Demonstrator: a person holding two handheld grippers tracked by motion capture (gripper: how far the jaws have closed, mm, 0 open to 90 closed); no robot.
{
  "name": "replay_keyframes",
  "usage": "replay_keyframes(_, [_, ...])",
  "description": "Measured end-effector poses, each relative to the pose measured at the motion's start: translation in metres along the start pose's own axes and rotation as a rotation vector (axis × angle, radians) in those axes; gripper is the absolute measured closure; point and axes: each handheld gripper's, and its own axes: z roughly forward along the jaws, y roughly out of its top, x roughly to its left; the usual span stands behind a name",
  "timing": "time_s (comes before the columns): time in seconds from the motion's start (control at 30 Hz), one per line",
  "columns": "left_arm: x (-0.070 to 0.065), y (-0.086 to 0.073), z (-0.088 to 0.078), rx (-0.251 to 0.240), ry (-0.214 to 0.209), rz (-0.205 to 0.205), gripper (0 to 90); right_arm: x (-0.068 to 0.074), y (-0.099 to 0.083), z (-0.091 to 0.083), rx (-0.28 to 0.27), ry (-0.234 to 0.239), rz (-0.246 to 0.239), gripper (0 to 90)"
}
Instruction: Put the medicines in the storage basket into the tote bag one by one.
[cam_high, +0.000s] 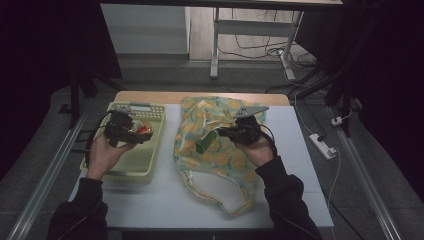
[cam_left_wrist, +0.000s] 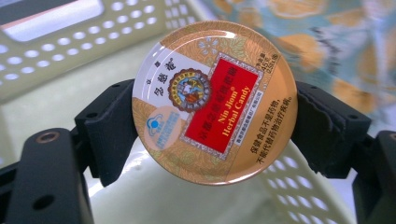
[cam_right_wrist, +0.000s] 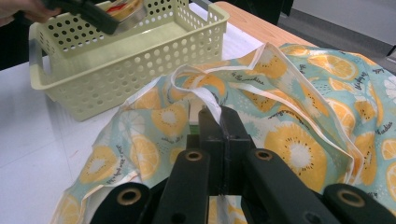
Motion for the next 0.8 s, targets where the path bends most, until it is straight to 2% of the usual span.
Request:
replay_keyframes(0.17, [-0.016, -0.004, -0.004, -0.018, -0.032, 0.032, 20.7, 0.000, 0.000, 0.000, -0.001, 0.001, 0.001, 89.4])
replay_keyframes(0.3, [-0.028, -0.008, -0.007, -0.035, -0.076, 0.047, 20.7, 0.000, 0.000, 0.000, -0.001, 0.001, 0.001, 89.4])
replay_keyframes(0.43, [-0.045, -0.010, -0.007, -0.041, -0.111, 0.082, 20.7, 0.000, 0.000, 0.000, -0.001, 0.001, 0.002, 89.4])
replay_keyframes(0.8, [-0.094, -0.004, 0.009, -0.044, -0.213, 0.183, 20.7, 0.000, 0.000, 0.000, 0.000, 0.001, 0.000, 89.4])
